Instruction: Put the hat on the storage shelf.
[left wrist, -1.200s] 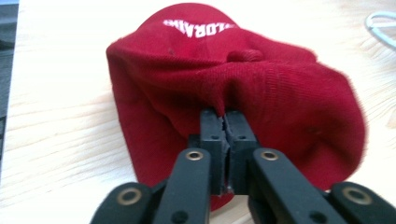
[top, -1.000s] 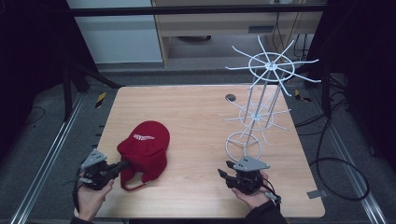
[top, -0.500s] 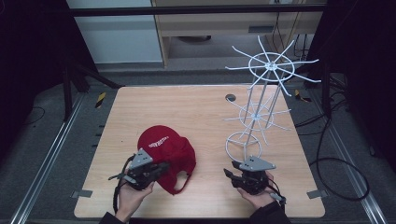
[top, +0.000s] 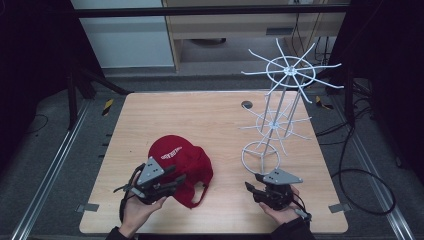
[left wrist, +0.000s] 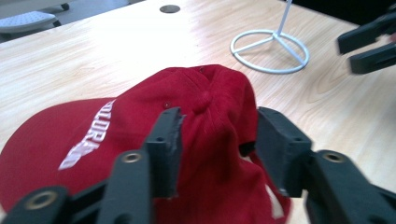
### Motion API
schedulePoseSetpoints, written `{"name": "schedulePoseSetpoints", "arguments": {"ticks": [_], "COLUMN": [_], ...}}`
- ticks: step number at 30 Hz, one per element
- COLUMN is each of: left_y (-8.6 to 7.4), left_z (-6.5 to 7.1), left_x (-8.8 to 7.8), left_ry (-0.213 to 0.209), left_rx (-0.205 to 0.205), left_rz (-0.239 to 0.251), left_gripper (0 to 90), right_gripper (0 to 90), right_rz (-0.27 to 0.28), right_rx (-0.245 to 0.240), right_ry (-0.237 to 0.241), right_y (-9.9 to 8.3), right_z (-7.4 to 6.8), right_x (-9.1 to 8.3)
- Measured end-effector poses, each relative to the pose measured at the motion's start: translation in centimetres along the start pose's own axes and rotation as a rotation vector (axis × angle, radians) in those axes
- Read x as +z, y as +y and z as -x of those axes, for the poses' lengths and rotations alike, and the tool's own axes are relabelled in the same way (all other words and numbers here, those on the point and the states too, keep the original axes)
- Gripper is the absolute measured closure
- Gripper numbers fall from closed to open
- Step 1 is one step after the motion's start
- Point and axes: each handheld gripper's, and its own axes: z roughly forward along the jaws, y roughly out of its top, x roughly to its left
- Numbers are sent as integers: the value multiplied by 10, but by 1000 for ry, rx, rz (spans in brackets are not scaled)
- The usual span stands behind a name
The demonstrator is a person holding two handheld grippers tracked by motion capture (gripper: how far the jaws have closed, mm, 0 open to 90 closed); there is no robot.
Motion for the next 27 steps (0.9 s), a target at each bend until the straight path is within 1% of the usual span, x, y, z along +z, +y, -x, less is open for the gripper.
{"name": "schedulePoseSetpoints", "arguments": {"ticks": [1,2,3,4,5,6,7,8,10,11,12,14,15,21,27], "left_y": [0,0,0,0,0,0,0,0,1,1,1,1,1,1,1], "left_z": [-1,-4,-4,-6,-10,-10,-11,-13,-15,-15,-15,-16,-16,-17,-19], "left_x": [6,16,16,21,27,27,29,31,32,32,32,32,32,32,30], "left_ry": [1,1,1,-5,-14,-14,-22,-29,-24,-24,-13,-6,-6,-2,6], "left_rx": [10,15,15,9,-6,-6,-14,-29,-44,-44,-44,-44,-44,-76,-86], "left_rz": [-22,-47,-47,-61,-79,-79,-84,-88,-91,-91,-92,-91,-91,-89,-80], "left_gripper": [463,467,478,478,509,541,541,615,676,702,727,747,754,785,809], "right_gripper": [514,513,513,511,506,506,505,501,500,500,499,496,496,484,471], "right_rz": [-2,1,1,1,4,4,2,4,5,5,2,2,2,-5,-14], "right_rx": [12,10,10,18,24,24,29,49,55,55,64,69,69,82,87], "right_ry": [-17,-24,-24,-27,-45,-45,-52,-63,-71,-71,-80,-88,-88,-98,-104], "right_y": [-4,-5,-5,-7,-10,-10,-12,-16,-19,-19,-22,-23,-23,-25,-26], "right_z": [4,5,5,7,11,11,13,18,21,21,25,27,27,32,35], "right_x": [-6,-7,-7,-10,-14,-14,-17,-21,-24,-24,-26,-27,-27,-24,-21]}}
